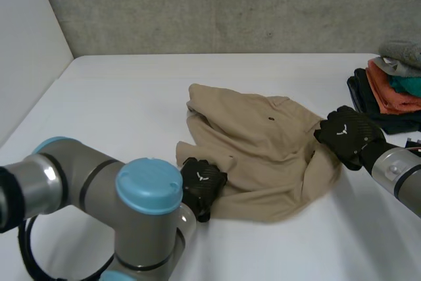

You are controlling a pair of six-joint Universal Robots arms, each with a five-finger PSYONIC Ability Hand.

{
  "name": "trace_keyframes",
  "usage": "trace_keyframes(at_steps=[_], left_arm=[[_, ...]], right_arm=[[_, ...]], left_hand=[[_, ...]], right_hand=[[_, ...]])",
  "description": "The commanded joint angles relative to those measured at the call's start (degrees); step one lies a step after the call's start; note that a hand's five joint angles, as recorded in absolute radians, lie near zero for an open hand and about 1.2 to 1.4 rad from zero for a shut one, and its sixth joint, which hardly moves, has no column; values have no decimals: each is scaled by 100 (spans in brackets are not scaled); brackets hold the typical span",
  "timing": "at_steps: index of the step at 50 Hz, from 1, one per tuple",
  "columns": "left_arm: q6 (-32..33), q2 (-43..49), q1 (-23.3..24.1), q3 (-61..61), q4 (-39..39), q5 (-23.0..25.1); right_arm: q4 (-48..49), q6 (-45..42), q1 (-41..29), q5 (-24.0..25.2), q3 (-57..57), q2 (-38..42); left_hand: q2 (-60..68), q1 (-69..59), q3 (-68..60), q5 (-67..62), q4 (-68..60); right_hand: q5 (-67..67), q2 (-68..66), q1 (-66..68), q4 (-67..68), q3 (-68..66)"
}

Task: Fold the laundry.

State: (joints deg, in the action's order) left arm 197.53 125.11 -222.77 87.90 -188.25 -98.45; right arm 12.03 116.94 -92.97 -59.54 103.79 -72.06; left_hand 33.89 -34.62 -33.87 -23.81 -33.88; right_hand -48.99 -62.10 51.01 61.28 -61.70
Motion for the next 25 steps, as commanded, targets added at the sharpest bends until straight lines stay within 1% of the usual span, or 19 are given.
trace_keyframes(at_steps=[1, 2, 4, 5, 6, 7, 9, 11, 13, 15, 16, 20, 23, 25], left_arm=[[426, 120, -12, -423, -115, -139], [513, 41, -21, -458, -133, -200], [733, -450, -38, -555, -247, -446], [795, -678, -64, -581, -308, -516], [865, -907, -99, -590, -378, -595], [1040, -1457, -213, -634, -605, -709], [1225, -1970, -371, -660, -808, -728], [1384, -2366, -486, -695, -941, -711], [1568, -2918, -565, -809, -1046, -737], [1622, -3237, -583, -924, -1065, -746], [1630, -3499, -601, -1037, -1065, -737], [1631, -3931, -627, -1327, -1073, -737], [1639, -3968, -636, -1512, -1073, -728], [1648, -3854, -645, -1697, -1082, -702]], right_arm=[[89, 504, -151, -110, -333, 17], [81, 784, -177, -163, -455, -44], [46, 1136, -195, -251, -631, -176], [28, 1330, -212, -295, -728, -298], [19, 1732, -221, -382, -946, -578], [10, 1927, -221, -418, -1044, -711], [-68, 2418, -221, -471, -1377, -1079], [-174, 2728, -204, -480, -1685, -1274], [-481, 3123, -178, -480, -2247, -1573], [-744, 3405, -160, -480, -2652, -1766], [-1007, 3684, -160, -480, -3080, -1880], [-1474, 4151, -160, -410, -4004, -1917], [-1589, 4232, -160, -410, -4393, -1768], [-1633, 4232, -230, -436, -4622, -1513]], left_hand=[[4611, -4538, -4613, -4619, -4612], [4611, -4538, -4613, -4619, -4612], [4611, -4538, -4613, -4619, -4612], [4611, -4538, -4613, -4619, -4612], [4611, -4538, -4613, -4619, -4612], [4611, -4538, -4613, -4619, -4612], [4611, -4538, -4613, -4619, -4612], [4611, -4538, -4613, -4619, -4612], [4611, -4538, -4613, -4619, -4612], [4611, -4538, -4613, -4619, -4612], [4611, -4538, -4613, -4619, -4612], [4611, -4538, -4613, -4619, -4612], [4611, -4538, -4613, -4619, -4612], [4611, -4538, -4613, -4619, -4612]], right_hand=[[-2101, -1790, 2899, 1872, -1830], [-2101, -1790, 2899, 1872, -1830], [-2101, -1790, 2899, 1872, -1830], [-2101, -1790, 2899, 1872, -1830], [-2101, -1790, 2899, 1872, -1830], [-2101, -1790, 2899, 1872, -1830], [-2101, -1790, 2899, 1872, -1830], [-2101, -1790, 2899, 1872, -1830], [-2101, -1790, 2899, 1872, -1830], [-2101, -1790, 2899, 1872, -1830], [-2101, -1790, 2899, 1872, -1830], [-2101, -1790, 2899, 1872, -1830], [-2101, -1790, 2899, 1872, -1830], [-2101, -1790, 2899, 1872, -1830]])
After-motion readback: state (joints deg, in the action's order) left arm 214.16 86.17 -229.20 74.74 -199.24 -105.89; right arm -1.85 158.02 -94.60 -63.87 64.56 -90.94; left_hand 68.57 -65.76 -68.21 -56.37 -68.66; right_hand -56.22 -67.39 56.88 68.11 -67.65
